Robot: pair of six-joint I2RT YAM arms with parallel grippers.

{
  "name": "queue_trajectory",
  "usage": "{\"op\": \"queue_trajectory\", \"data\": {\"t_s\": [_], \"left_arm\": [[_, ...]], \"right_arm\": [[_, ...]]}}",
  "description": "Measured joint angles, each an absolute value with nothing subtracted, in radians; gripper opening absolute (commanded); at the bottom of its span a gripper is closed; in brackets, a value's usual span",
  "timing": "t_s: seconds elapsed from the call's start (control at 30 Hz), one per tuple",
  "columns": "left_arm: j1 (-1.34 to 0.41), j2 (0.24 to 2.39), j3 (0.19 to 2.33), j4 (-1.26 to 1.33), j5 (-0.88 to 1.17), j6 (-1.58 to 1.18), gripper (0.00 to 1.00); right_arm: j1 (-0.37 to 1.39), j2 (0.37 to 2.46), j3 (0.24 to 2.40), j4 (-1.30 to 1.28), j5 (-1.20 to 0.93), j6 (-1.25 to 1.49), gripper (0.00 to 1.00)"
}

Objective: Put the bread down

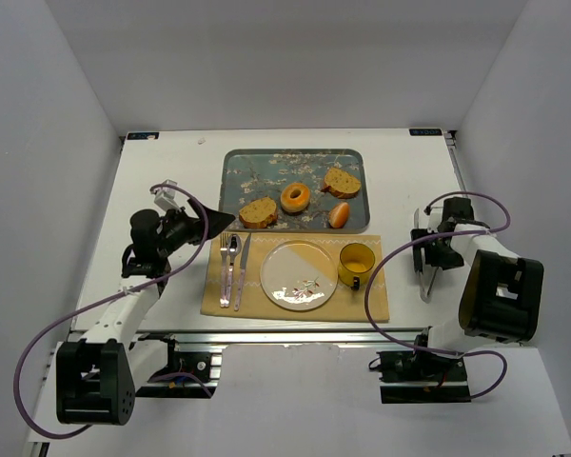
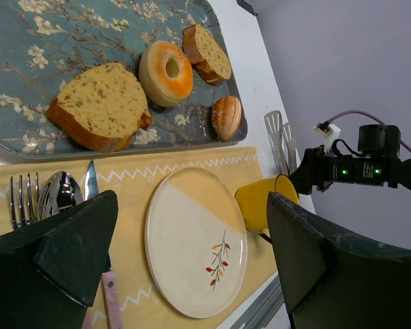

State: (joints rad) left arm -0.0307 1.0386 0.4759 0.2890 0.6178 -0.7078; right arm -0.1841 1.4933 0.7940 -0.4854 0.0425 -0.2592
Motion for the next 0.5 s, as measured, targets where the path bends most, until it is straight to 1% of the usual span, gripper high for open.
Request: {"op": "queue_trajectory", "data": {"t_s": [0.07,0.17,0.2,0.33,0.5], "left_arm": [[-0.031,1.027,0.478,0.282,0.617,-0.707,0.98],[-0.031,0.998,0.479,0.264,0.614,-0.706,0.98],[-0.031,0.988,0.48,0.26,0.613,-0.706,0.98],[-0.031,0.949,0.483,0.233,0.608,-0.703,0.98],[-0.031,0.889,0.496,0.191,0.589,-0.688,0.98]], "right_arm": [[-0.184,1.494,0.793,-0.468,0.043,-0.246,0.77],[-0.184,1.499,0.793,-0.447,0.038,-0.235,0.71],[-0.184,1.501,0.793,-0.444,0.034,-0.233,0.67],[-0.184,1.507,0.794,-0.435,0.015,-0.226,0.63],[-0.184,1.517,0.797,-0.426,-0.016,-0.22,0.62]]}}
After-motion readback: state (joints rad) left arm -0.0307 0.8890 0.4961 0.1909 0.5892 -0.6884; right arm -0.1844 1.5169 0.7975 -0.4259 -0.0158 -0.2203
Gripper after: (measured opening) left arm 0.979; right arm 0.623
